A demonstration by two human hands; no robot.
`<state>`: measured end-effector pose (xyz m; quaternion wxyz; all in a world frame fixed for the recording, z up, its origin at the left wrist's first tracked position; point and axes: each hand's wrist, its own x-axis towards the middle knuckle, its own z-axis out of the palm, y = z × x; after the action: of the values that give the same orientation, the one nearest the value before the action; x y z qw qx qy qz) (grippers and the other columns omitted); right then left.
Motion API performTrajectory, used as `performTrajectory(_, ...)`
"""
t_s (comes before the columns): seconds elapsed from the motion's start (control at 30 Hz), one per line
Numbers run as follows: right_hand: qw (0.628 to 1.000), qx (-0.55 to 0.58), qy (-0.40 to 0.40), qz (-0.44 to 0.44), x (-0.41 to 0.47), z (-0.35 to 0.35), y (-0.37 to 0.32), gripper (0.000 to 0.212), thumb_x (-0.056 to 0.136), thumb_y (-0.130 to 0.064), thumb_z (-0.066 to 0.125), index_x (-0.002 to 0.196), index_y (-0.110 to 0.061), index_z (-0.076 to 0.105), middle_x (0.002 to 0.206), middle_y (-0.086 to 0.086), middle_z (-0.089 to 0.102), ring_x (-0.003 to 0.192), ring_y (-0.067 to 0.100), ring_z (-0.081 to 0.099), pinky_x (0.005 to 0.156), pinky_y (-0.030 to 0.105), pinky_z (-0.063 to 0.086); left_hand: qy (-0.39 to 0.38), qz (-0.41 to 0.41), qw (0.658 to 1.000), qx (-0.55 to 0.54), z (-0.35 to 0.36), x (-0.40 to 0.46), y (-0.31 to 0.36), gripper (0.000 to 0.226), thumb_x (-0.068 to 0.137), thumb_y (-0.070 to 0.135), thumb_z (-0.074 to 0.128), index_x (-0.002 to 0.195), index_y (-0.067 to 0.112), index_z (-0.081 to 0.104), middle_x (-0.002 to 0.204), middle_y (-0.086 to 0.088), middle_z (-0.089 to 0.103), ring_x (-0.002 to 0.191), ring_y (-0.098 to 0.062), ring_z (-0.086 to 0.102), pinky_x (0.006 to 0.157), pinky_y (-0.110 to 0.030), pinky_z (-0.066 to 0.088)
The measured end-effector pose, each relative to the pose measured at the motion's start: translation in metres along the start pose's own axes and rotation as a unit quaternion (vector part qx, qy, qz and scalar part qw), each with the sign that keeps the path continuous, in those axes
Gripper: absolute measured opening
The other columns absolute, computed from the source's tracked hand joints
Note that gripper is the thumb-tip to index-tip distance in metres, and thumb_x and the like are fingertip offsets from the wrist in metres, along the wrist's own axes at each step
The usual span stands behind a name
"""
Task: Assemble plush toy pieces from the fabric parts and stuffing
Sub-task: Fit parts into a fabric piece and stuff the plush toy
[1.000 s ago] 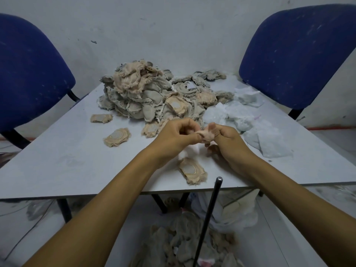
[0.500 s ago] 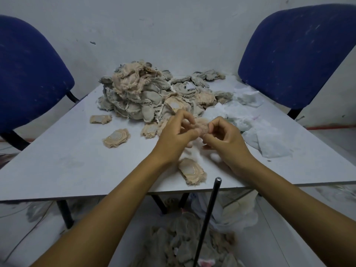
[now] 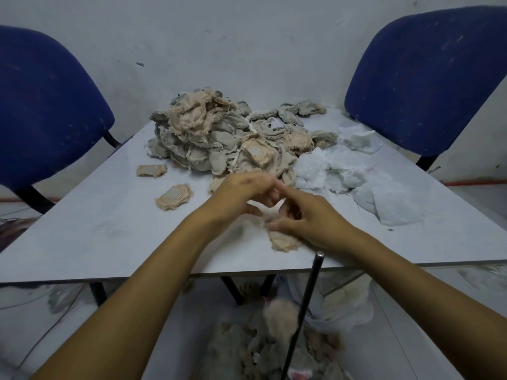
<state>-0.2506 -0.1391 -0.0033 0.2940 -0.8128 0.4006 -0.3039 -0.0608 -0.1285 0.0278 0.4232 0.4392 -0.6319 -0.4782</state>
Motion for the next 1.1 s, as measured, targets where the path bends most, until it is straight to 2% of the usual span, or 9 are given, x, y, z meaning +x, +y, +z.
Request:
performTrajectory(0.07,0.994,0.082,0.074,0.026,0.003,-0.003,0.005,0.031,0.084,-0.024,0.079,0.109,-0.034,0.063,0.079,-0.003,0.064,0.066,0.007,0.060,0.060,0.022,0.047,0.028,0.015,0.993,0.111,0.000,0.000,-0.006,0.006,0.093,0.022,0.066,0.091,0.016,0.067,0.081,0.000,0.066,0.073,-0.013,0.060,0.060,-0.029,0.049)
performTrajectory(0.13,0.982,0.135,0.127,0.036,0.004,-0.007,0.009,0.025,0.087,-0.018,0.075,0.106,-0.032,0.065,0.082,-0.001,0.062,0.067,0.014,0.061,0.061,0.029,0.049,0.003,-0.005,0.986,0.167,0.003,-0.001,-0.013,0.011,0.089,0.027,0.072,0.094,0.023,0.063,0.083,0.000,0.068,0.071,-0.009,0.060,0.066,-0.028,0.047)
performTrajectory(0.23,0.973,0.179,0.142,0.022,0.003,-0.008,0.010,0.021,0.090,-0.015,0.072,0.105,-0.029,0.067,0.080,-0.001,0.060,0.062,0.012,0.059,0.058,0.020,0.047,0.008,-0.006,0.980,0.200,0.013,-0.003,-0.018,0.021,0.084,0.032,0.077,0.101,0.029,0.064,0.083,0.008,0.068,0.075,-0.006,0.063,0.076,-0.030,0.050)
performTrajectory(0.43,0.975,0.182,0.124,-0.001,0.002,-0.011,0.009,0.012,0.096,-0.015,0.064,0.105,-0.021,0.068,0.083,-0.013,0.065,0.071,0.005,0.063,0.064,0.016,0.049,0.083,0.025,0.994,0.062,0.032,0.000,-0.015,0.024,0.087,-0.002,0.066,0.092,0.022,0.064,0.076,-0.018,0.066,0.067,-0.023,0.066,0.063,-0.041,0.056)
performTrajectory(0.57,0.968,0.242,0.070,0.005,0.000,-0.010,0.008,0.020,0.092,-0.017,0.070,0.108,-0.027,0.067,0.094,0.016,0.058,0.087,0.039,0.068,0.078,0.047,0.061,0.150,0.018,0.989,-0.007,0.026,0.006,-0.010,0.025,0.087,-0.008,0.062,0.086,0.016,0.068,0.074,-0.010,0.061,0.068,-0.021,0.060,0.064,-0.035,0.051)
performTrajectory(0.7,0.964,0.266,0.024,-0.004,-0.001,-0.014,0.008,0.036,0.082,-0.013,0.081,0.113,-0.026,0.067,0.090,0.029,0.048,0.080,0.032,0.053,0.078,0.042,0.061,0.135,-0.016,0.987,-0.084,0.020,0.007,-0.007,0.026,0.089,-0.009,0.061,0.080,0.013,0.072,0.075,-0.011,0.063,0.066,-0.021,0.055,0.064,-0.032,0.045)
performTrajectory(0.8,0.957,0.289,0.035,0.012,-0.002,-0.014,0.006,0.038,0.073,-0.012,0.083,0.108,-0.021,0.070,0.098,0.032,0.060,0.083,0.026,0.065,0.079,0.042,0.062,0.111,-0.040,0.985,-0.127,0.020,0.006,-0.008,0.021,0.089,-0.009,0.060,0.084,0.009,0.071,0.075,-0.007,0.067,0.064,-0.017,0.061,0.061,-0.026,0.051)
performTrajectory(0.97,0.935,0.342,0.081,0.039,-0.002,-0.014,0.004,0.032,0.069,-0.015,0.083,0.100,-0.013,0.074,0.087,0.016,0.070,0.078,0.020,0.072,0.068,0.027,0.058,0.024,-0.111,0.962,-0.249,0.020,0.001,-0.006,0.013,0.084,0.000,0.066,0.094,0.008,0.068,0.078,-0.006,0.070,0.064,-0.013,0.066,0.054,-0.021,0.053)
performTrajectory(1.1,0.928,0.357,0.087,0.061,-0.002,-0.015,0.004,0.036,0.066,-0.017,0.083,0.101,-0.016,0.076,0.088,0.005,0.075,0.079,0.013,0.071,0.068,0.021,0.055,0.040,-0.114,0.951,-0.285,0.022,0.002,-0.005,0.021,0.080,-0.001,0.068,0.099,0.006,0.068,0.079,-0.008,0.071,0.065,-0.014,0.066,0.053,-0.019,0.050)
